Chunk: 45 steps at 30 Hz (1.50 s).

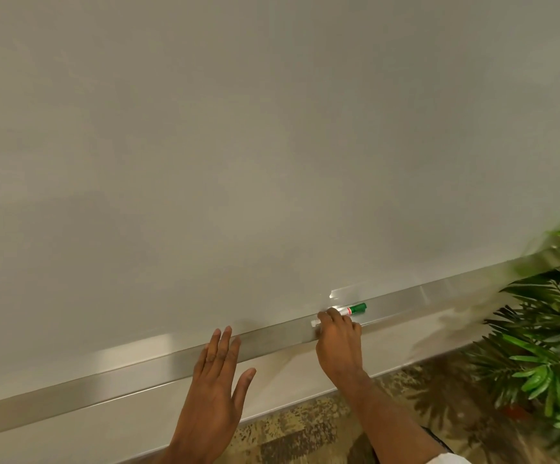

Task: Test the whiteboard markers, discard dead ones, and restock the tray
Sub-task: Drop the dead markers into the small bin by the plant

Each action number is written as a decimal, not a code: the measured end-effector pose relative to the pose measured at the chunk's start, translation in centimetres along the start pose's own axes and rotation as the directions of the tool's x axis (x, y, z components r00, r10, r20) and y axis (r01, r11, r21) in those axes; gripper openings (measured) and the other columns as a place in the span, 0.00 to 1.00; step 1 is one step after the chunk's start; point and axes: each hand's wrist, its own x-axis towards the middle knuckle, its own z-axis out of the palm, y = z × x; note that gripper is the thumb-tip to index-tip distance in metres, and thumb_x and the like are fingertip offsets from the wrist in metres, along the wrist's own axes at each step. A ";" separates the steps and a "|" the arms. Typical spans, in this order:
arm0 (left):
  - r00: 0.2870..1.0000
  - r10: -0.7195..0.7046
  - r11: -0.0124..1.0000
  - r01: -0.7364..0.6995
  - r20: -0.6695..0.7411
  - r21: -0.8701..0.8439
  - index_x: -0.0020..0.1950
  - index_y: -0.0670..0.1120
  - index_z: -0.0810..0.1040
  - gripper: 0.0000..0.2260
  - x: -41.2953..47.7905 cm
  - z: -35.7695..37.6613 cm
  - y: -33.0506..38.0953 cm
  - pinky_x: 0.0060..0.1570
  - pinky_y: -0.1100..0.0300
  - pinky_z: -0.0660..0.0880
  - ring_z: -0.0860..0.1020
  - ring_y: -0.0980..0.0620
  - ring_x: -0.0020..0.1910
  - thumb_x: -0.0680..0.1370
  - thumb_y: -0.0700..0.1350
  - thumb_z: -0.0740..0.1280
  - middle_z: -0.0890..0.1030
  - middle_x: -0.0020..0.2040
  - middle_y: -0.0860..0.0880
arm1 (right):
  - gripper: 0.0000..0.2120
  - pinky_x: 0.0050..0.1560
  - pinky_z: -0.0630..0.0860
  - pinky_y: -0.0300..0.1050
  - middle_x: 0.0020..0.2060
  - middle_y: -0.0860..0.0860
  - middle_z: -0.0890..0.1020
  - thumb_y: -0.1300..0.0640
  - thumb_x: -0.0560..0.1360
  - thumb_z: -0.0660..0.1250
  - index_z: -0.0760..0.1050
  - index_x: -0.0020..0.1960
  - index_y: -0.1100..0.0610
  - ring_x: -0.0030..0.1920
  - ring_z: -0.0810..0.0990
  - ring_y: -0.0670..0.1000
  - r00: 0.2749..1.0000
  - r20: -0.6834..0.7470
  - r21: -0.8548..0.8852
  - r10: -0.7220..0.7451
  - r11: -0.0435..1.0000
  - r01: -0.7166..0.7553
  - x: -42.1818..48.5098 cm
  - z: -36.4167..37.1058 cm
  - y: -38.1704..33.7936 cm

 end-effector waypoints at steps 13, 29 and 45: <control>0.999 0.017 0.999 -0.018 -0.031 -0.027 0.78 0.44 0.67 0.28 -0.6 0.8 -0.2 0.76 0.53 0.56 0.56 0.50 0.81 0.85 0.61 0.51 0.65 0.80 0.46 | 0.18 0.46 0.78 0.49 0.53 0.54 0.80 0.45 0.77 0.68 0.75 0.60 0.56 0.50 0.81 0.55 0.938 -0.002 0.049 0.346 0.937 -0.346 1.2 -2.4 0.3; 1.000 -0.026 0.998 0.025 -0.010 -0.059 0.77 0.45 0.68 0.28 -0.8 0.4 -1.0 0.76 0.55 0.54 0.57 0.50 0.81 0.85 0.61 0.50 0.65 0.80 0.46 | 0.18 0.39 0.73 0.44 0.40 0.52 0.80 0.55 0.76 0.67 0.67 0.62 0.61 0.37 0.77 0.52 0.820 0.056 0.384 0.569 0.746 -0.544 1.5 -2.4 -2.1; 0.880 -0.387 0.460 0.442 0.275 -0.770 0.70 0.55 0.75 0.16 5.7 -11.4 7.7 0.49 0.79 0.72 0.79 0.70 0.56 0.82 0.54 0.64 0.81 0.63 0.60 | 0.18 0.37 0.80 0.40 0.37 0.42 0.80 0.53 0.77 0.70 0.65 0.59 0.38 0.37 0.81 0.43 0.989 -0.061 0.762 0.134 0.647 -0.041 -8.8 -12.7 -13.0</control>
